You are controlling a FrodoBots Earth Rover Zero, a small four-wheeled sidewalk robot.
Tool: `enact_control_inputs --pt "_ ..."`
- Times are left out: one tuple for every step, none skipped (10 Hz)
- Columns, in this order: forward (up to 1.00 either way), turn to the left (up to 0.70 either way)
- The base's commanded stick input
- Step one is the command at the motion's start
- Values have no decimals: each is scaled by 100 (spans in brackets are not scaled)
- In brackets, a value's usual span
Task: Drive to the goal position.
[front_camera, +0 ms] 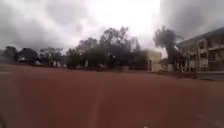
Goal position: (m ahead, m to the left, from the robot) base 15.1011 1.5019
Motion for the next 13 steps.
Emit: enact_control_inputs --pt "67 0" --pt "67 0" --pt "67 0" --pt "67 0" --pt "67 0" --pt "67 0" --pt "67 0" --pt "67 0" --pt "67 0" --pt "67 0" --pt "67 0" --pt "67 0" --pt "67 0"
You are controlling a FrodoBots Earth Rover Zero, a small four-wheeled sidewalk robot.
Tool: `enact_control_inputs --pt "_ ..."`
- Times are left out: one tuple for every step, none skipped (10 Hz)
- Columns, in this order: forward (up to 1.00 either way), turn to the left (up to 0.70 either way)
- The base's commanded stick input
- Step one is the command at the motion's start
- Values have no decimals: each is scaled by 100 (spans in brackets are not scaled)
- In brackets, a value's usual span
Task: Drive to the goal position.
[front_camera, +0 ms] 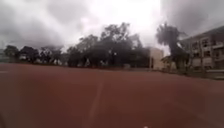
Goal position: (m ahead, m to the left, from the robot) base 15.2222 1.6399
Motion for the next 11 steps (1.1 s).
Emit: enact_control_inputs --pt "67 0" --pt "67 0" --pt "67 0" --pt "67 0" --pt "67 0" --pt "67 0" --pt "67 0" --pt "67 0" --pt "67 0" --pt "67 0" --pt "67 0"
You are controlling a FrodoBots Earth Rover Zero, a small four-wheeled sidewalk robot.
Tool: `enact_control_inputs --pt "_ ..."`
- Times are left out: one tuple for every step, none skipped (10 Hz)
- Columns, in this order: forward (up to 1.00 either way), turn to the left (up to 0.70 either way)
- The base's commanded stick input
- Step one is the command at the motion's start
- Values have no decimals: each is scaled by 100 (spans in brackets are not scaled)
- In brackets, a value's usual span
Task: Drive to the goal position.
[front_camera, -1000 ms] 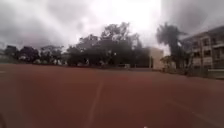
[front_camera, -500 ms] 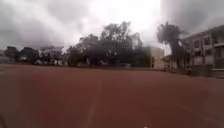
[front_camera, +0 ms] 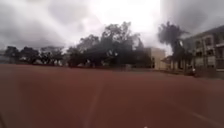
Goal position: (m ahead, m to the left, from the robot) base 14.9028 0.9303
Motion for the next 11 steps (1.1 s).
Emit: enact_control_inputs --pt "67 0" --pt "67 0" --pt "67 0" --pt "67 0" --pt "67 0" --pt "67 0" --pt "67 0" --pt "67 0" --pt "67 0" --pt "67 0" --pt "67 0"
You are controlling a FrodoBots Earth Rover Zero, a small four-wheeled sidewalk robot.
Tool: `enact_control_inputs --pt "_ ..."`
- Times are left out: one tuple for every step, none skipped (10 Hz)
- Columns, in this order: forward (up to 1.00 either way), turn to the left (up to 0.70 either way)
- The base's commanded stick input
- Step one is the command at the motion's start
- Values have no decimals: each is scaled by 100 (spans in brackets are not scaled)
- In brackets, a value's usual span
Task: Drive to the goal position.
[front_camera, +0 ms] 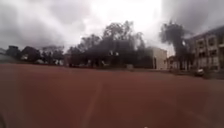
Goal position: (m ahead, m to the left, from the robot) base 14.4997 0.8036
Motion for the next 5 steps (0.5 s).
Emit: enact_control_inputs --pt "67 0" --pt "67 0" --pt "67 0" --pt "67 0" --pt "67 0"
